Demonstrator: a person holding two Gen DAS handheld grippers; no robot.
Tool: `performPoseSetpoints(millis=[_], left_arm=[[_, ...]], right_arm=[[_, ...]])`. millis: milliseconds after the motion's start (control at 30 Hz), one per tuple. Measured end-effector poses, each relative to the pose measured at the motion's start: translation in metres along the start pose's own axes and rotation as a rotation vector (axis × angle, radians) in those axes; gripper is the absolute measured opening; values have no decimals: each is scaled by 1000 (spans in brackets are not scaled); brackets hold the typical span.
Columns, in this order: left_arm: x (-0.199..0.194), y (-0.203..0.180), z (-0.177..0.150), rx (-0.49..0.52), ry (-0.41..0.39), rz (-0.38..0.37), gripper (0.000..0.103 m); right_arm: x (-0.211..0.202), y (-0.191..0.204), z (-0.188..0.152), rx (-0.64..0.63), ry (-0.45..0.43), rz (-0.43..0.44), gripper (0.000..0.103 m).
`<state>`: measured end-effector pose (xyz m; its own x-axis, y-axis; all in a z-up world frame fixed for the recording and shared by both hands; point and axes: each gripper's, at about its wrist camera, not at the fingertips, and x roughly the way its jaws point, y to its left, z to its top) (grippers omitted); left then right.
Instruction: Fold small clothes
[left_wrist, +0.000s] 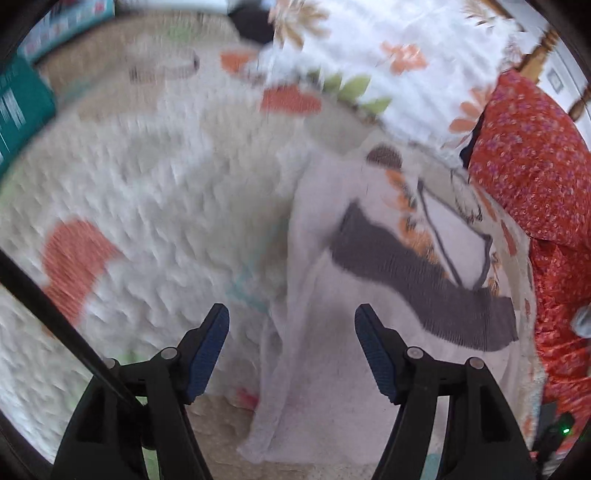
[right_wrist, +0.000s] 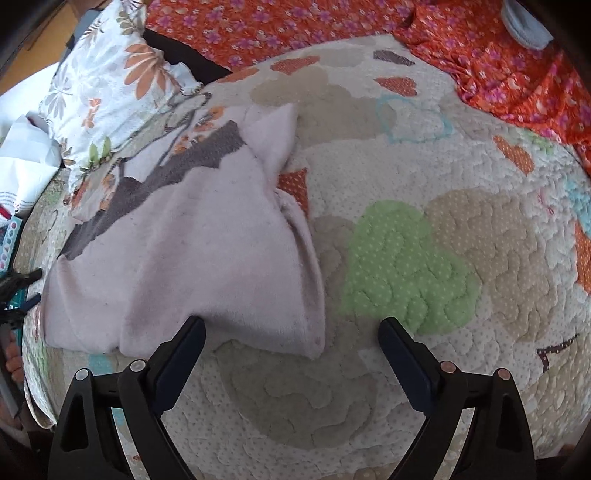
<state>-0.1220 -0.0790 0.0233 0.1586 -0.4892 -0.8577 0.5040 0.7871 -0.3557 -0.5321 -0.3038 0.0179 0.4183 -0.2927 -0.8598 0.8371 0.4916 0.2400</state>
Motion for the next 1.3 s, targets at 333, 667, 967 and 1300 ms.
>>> performPoseSetpoints(millis=[333, 667, 967, 1300], left_arm=[[10, -21, -32, 93, 81, -6, 18], [-60, 36, 3, -110, -127, 110, 50], [-114, 109, 13, -333, -320, 228, 62], [-103, 105, 12, -325, -279, 174, 62]], right_arm=[[-18, 39, -11, -140, -135, 30, 95], [-24, 144, 24, -349, -121, 77, 95], [58, 343, 19, -538, 128, 274, 92], [122, 416, -19, -761, 81, -90, 42]])
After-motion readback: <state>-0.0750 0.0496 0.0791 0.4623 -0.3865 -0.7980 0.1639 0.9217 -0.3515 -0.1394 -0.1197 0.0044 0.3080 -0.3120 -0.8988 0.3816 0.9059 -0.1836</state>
